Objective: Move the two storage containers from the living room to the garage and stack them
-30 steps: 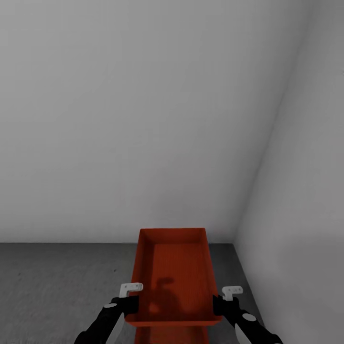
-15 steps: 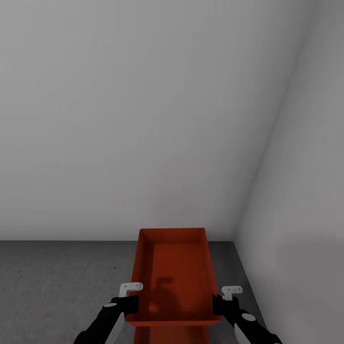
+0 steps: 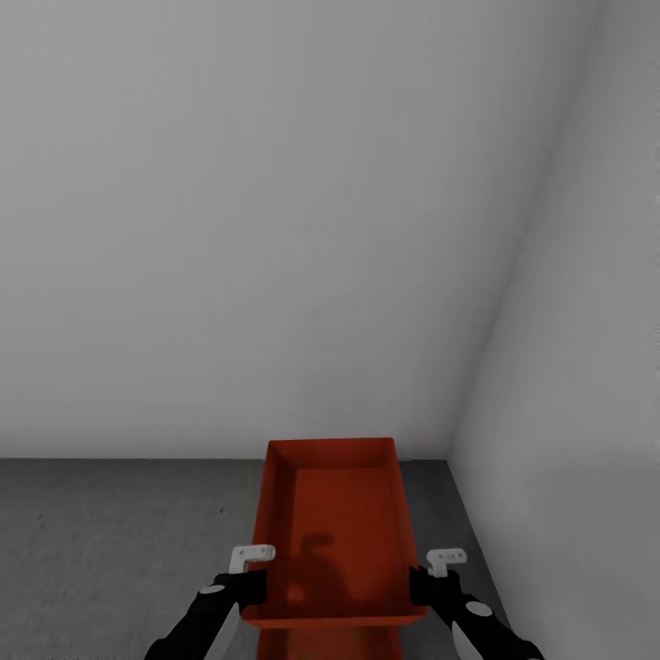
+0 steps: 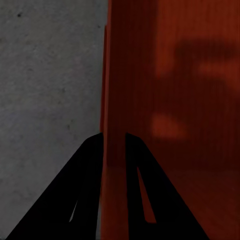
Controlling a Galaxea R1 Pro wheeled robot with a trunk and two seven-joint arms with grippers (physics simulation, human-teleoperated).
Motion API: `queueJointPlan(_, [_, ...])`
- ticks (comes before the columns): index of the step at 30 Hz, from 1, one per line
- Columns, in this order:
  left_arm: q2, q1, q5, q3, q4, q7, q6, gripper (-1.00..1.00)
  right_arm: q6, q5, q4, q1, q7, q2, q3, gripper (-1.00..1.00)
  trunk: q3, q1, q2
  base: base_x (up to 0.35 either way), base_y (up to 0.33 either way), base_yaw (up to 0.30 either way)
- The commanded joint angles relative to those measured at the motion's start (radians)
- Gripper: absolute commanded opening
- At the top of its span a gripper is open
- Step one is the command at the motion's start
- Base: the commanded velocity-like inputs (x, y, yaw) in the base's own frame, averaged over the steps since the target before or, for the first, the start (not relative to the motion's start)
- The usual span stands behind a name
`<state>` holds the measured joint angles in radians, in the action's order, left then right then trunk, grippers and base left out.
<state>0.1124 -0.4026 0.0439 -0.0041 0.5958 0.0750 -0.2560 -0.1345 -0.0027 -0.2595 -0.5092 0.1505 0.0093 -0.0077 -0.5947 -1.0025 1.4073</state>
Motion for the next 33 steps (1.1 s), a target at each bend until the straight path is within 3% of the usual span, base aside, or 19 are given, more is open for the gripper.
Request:
queueJointPlan(1, [0.000,-0.001,0.001,0.003,0.008,0.003,-0.006,-1.00,-0.002,0.001,0.003,0.000,0.001,-0.003,0.005,-1.00,-0.001,0.001,0.001,-0.216,0.000,0.000])
queueJointPlan(33, [0.000,-0.001,0.001,0.003,0.027,0.003,-0.006,-1.00,-0.001,0.001,0.003,0.000,0.001,-0.003,0.005,-1.00,-0.001,0.001,0.001,-0.063,0.000,0.000])
